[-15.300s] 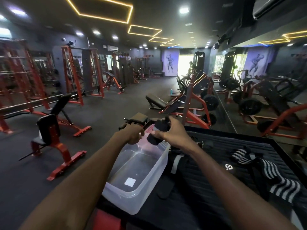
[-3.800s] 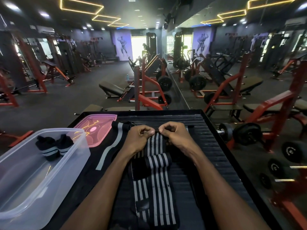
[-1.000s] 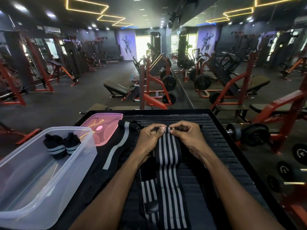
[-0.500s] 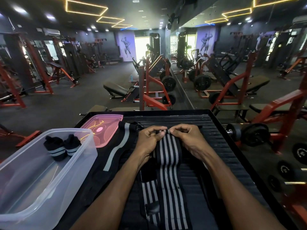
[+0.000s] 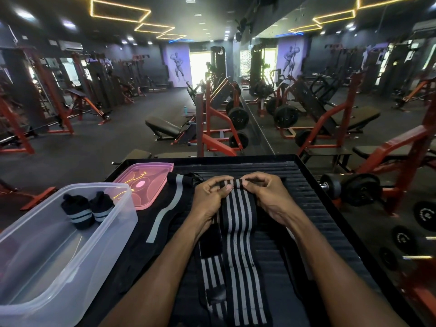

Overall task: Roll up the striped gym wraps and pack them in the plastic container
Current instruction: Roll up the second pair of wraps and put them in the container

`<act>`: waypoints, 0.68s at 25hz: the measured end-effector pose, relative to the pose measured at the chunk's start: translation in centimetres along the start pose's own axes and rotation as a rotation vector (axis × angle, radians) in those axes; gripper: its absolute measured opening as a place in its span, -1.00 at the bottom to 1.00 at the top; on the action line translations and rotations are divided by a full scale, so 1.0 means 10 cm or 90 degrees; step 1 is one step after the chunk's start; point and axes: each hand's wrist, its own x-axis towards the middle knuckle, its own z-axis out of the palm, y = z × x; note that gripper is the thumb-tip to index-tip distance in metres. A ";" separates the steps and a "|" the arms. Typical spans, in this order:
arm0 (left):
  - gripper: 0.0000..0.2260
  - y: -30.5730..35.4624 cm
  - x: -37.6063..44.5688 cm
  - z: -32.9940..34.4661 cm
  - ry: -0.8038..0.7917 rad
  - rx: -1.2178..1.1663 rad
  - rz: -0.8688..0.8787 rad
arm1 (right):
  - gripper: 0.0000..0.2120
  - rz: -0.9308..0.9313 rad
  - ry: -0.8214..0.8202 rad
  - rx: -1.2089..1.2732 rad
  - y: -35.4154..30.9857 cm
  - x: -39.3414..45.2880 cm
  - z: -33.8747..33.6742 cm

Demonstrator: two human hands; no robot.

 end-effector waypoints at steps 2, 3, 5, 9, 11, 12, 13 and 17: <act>-0.82 0.01 0.00 0.01 -0.015 -0.043 -0.017 | -0.88 -0.028 0.011 -0.010 -0.02 -0.01 0.00; -0.86 0.00 0.01 0.01 -0.020 -0.066 -0.023 | -0.85 -0.030 0.015 -0.010 -0.02 -0.01 -0.01; -0.91 -0.01 0.03 0.01 -0.008 -0.062 -0.022 | -0.80 -0.026 0.012 -0.007 -0.03 -0.01 -0.01; -0.87 -0.02 0.02 0.01 -0.008 0.008 0.020 | -0.93 0.036 0.005 0.019 0.01 -0.01 -0.02; -0.83 -0.01 0.00 0.01 -0.027 0.014 0.025 | -0.94 0.056 0.004 -0.002 0.02 -0.01 -0.03; -0.81 -0.01 0.00 0.02 -0.036 0.001 0.010 | -0.94 0.052 0.006 -0.017 0.02 0.00 -0.03; -0.79 -0.01 0.01 0.01 -0.040 -0.021 -0.015 | -0.95 0.042 0.011 -0.022 0.01 -0.01 -0.04; -0.91 -0.03 0.04 0.01 -0.022 -0.018 -0.067 | -0.90 0.019 0.011 -0.007 -0.03 -0.03 -0.03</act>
